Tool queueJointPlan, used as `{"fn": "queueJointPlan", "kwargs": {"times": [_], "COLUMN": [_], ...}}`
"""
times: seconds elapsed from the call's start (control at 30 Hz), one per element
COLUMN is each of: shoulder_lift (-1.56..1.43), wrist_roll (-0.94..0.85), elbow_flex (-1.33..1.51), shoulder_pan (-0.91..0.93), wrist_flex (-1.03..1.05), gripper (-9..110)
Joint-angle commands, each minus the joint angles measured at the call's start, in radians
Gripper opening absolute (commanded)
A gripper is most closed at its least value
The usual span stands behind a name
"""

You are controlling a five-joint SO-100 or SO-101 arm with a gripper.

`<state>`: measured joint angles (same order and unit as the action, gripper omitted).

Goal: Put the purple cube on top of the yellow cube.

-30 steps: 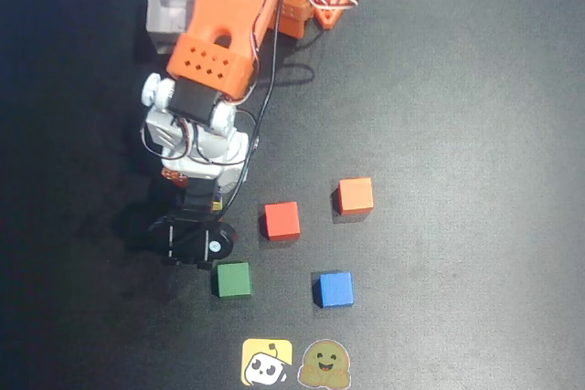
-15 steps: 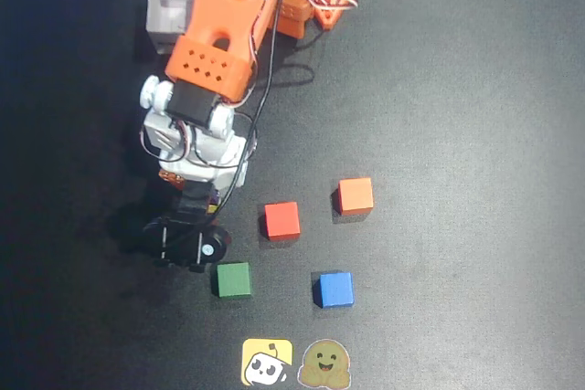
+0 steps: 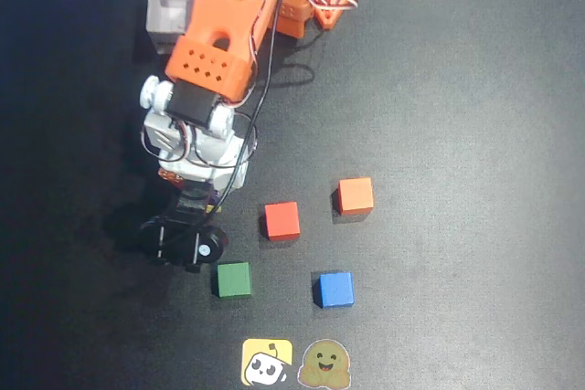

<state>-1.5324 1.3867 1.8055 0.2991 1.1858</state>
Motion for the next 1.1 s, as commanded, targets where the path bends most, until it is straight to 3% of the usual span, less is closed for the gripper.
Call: {"fn": "queueJointPlan", "kwargs": {"times": [0.0, 0.37, 1.07], "shoulder_lift": [-0.015, -0.02, -0.141], "wrist_roll": [0.011, 0.015, 0.044], "elbow_flex": [-0.061, -0.066, -0.054], "shoulder_pan": [-0.002, -0.002, -0.02], "wrist_flex": [-0.005, -0.006, 0.037], "gripper": [14, 26, 26]}}
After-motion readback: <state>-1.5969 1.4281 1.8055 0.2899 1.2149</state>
